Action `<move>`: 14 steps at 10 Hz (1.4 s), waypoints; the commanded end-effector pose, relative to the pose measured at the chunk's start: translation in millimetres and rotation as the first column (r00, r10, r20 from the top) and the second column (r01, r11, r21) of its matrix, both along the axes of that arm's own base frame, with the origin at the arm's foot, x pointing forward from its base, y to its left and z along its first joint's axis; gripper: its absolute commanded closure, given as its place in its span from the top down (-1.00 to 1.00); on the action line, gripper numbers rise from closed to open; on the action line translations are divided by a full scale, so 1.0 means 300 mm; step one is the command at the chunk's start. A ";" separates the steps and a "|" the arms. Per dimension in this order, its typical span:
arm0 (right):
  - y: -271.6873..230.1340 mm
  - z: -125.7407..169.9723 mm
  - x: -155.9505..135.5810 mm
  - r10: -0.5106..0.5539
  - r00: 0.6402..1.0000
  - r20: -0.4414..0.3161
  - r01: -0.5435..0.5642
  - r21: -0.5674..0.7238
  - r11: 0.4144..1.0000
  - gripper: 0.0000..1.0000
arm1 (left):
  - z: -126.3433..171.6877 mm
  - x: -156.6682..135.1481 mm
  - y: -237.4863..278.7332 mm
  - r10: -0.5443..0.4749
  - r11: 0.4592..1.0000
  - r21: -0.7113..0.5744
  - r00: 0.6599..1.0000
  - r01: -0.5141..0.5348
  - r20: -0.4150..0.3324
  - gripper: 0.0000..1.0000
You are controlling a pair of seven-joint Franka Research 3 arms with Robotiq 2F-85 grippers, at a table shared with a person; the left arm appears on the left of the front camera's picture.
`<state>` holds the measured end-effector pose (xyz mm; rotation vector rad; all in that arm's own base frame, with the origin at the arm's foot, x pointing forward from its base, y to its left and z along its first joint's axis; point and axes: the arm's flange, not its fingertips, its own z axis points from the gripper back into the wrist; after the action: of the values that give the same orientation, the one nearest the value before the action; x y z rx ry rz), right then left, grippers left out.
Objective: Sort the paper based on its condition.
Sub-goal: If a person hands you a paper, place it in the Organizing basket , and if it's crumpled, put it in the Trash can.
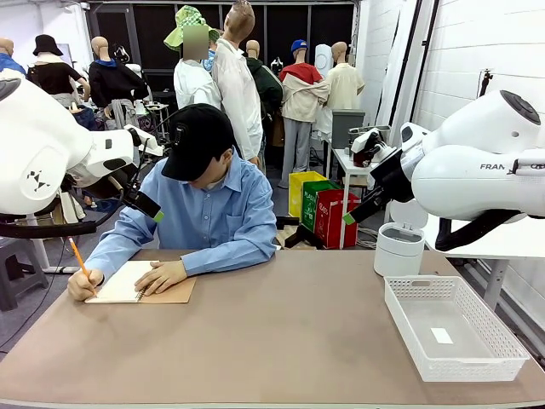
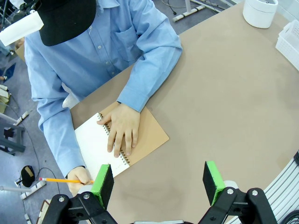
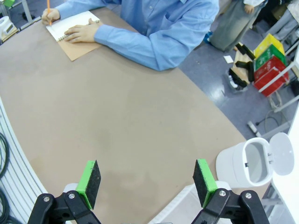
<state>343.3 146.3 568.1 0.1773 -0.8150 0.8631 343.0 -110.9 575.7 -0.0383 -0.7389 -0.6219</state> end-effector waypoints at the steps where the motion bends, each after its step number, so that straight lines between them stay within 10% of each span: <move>1: 0.001 0.001 -0.001 0.003 1.000 0.003 -0.003 -0.009 1.000 1.00 | 0.004 -0.002 0.002 0.001 1.000 0.000 1.000 -0.001 0.003 1.00; 14: 0.001 0.001 -0.001 0.003 1.000 0.003 -0.003 -0.009 1.000 1.00 | 0.004 -0.002 0.002 0.001 1.000 0.000 1.000 -0.001 0.003 1.00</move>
<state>343.3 146.3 568.1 0.1773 -0.8150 0.8631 343.0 -110.9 575.7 -0.0382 -0.7389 -0.6219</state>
